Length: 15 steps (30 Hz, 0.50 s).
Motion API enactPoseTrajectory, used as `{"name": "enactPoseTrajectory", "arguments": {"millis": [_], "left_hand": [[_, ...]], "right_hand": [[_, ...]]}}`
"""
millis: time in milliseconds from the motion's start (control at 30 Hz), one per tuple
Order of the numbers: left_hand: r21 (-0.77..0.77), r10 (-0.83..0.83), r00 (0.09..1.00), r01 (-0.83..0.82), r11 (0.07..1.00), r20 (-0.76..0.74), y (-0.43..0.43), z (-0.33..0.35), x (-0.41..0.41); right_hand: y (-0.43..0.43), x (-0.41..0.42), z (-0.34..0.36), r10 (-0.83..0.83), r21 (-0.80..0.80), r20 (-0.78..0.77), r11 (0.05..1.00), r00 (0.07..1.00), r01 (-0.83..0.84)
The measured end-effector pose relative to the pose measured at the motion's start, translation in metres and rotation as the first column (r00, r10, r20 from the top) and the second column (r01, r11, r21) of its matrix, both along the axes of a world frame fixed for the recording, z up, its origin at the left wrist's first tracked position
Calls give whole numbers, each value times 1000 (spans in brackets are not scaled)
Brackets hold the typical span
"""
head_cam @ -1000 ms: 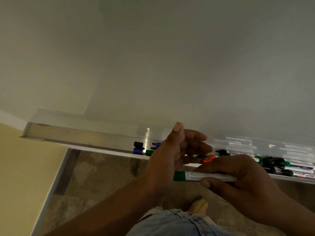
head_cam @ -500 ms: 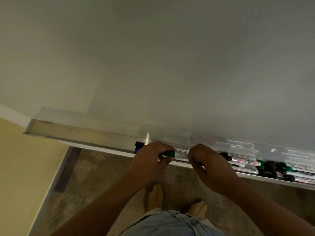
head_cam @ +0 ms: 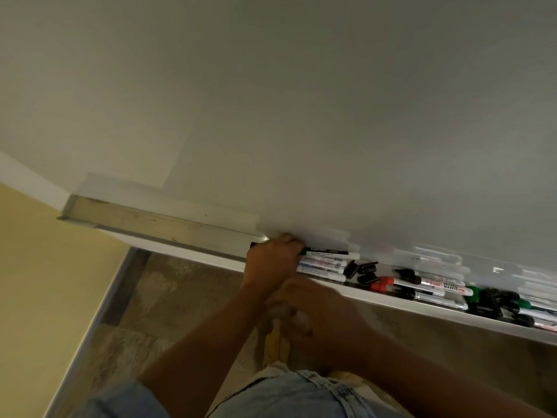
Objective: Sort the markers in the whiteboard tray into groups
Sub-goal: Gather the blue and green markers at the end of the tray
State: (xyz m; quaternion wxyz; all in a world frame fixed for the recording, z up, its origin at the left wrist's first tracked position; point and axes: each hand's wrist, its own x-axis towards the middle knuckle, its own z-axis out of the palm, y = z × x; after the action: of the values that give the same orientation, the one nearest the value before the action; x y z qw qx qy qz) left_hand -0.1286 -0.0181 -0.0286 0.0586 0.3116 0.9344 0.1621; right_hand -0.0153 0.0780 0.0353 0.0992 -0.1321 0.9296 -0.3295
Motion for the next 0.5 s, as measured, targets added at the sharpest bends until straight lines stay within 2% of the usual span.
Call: {"name": "enactPoseTrajectory", "arguments": {"millis": [67, 167, 333, 500], "left_hand": [[7, 10, 1000, -10, 1000, -13, 4, 0, 3], [12, 20, 1000, -20, 1000, -5, 8, 0, 4], [-26, 22, 1000, -22, 999, 8, 9, 0, 1], [-79, 18, 997, -12, 997, 76, 11, 6, -7]], "right_hand": [[-19, -4, 13, 188, -52, -95, 980, 978, -193], [-39, -10, 18, 347, 12, -320, 932, 882, -362], [-50, -18, 13, 453, 109, -432, 885, 780, -453], [-32, -29, -2, 382, 166, -448, 924, 808, -345]]}}
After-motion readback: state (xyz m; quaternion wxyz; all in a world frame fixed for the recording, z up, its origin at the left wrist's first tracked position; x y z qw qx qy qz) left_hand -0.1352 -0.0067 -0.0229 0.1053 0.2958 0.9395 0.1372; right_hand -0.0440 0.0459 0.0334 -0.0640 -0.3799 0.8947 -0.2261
